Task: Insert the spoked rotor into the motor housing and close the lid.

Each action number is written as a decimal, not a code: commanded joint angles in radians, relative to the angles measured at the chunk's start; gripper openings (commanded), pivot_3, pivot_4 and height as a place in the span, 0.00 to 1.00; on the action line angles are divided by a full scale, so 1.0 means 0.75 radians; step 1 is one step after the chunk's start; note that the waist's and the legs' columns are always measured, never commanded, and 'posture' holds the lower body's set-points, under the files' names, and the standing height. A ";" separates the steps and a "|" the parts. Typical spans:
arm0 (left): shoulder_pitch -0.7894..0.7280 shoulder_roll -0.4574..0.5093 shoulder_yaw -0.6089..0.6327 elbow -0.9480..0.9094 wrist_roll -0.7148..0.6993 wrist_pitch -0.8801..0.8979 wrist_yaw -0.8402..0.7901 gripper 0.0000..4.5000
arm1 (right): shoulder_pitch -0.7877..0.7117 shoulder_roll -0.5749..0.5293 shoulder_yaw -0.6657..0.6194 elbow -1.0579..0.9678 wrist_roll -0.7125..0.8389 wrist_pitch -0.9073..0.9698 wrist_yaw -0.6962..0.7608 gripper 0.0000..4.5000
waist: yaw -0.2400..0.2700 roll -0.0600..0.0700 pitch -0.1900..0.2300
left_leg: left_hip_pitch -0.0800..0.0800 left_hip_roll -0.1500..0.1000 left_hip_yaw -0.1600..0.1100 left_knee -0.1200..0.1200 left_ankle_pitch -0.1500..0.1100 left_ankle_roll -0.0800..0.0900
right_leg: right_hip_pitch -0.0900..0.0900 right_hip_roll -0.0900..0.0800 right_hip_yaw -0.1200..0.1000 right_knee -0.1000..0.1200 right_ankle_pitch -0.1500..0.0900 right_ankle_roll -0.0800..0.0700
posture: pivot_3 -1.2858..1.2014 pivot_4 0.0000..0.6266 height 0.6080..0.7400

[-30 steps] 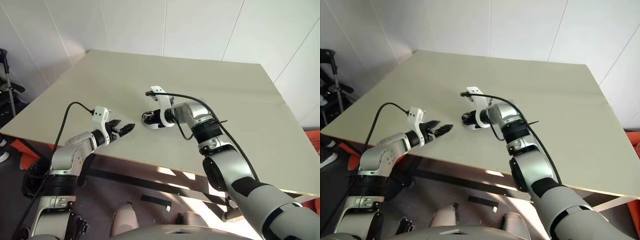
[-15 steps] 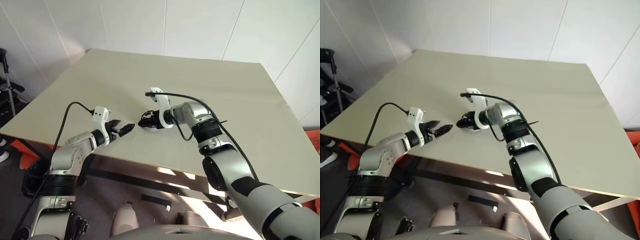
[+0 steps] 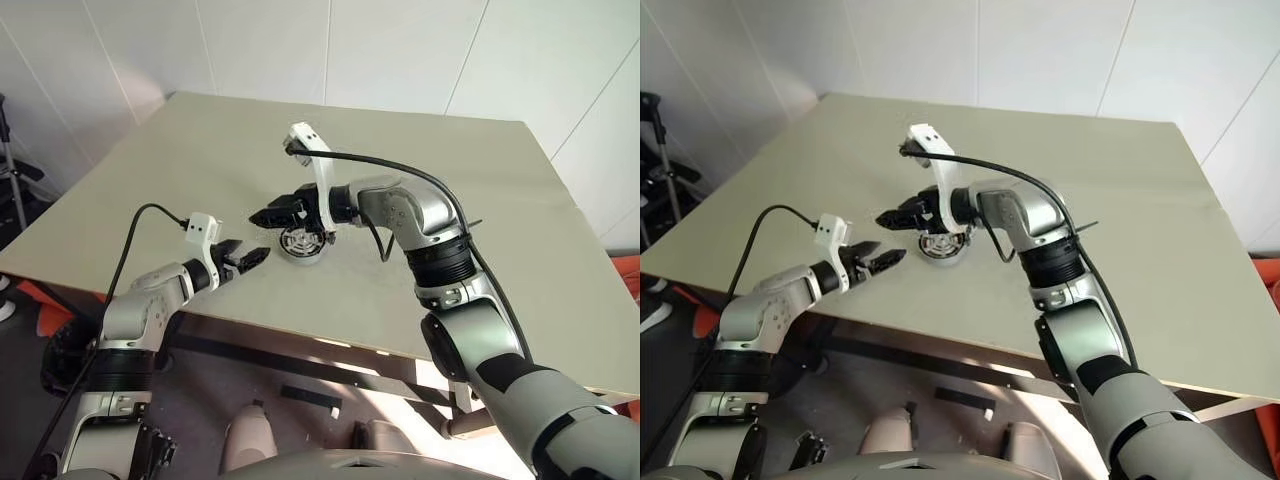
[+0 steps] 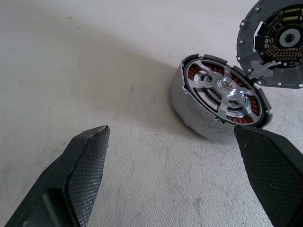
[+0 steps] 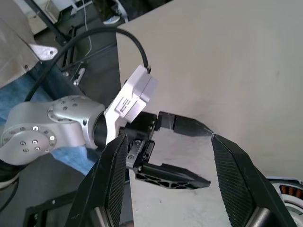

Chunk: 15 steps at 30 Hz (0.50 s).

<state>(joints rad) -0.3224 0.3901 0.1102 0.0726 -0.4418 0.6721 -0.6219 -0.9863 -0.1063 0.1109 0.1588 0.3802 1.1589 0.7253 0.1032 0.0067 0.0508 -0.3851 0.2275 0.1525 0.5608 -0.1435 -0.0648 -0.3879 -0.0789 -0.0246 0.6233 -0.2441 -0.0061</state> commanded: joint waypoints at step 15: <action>-0.071 0.040 -0.006 0.007 0.015 -0.036 -0.050 0.99 | 0.008 -0.220 -0.178 0.353 -0.211 -0.573 -0.302 0.00 | 0.003 0.000 0.000 | -0.001 -0.001 0.000 0.000 0.003 -0.005 | -0.001 0.000 0.000 0.001 0.003 -0.002 | 0.52 0.00 1.00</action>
<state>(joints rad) -0.3532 0.4004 0.1000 0.0895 -0.4344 0.6707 -0.6479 -0.9930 -0.2612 -0.0257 0.4732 0.2242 0.7424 0.4979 0.1054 0.0065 0.0508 -0.3859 0.2271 0.1522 0.5612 -0.1419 -0.0671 -0.3885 -0.0786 -0.0244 0.6238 -0.2417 -0.0071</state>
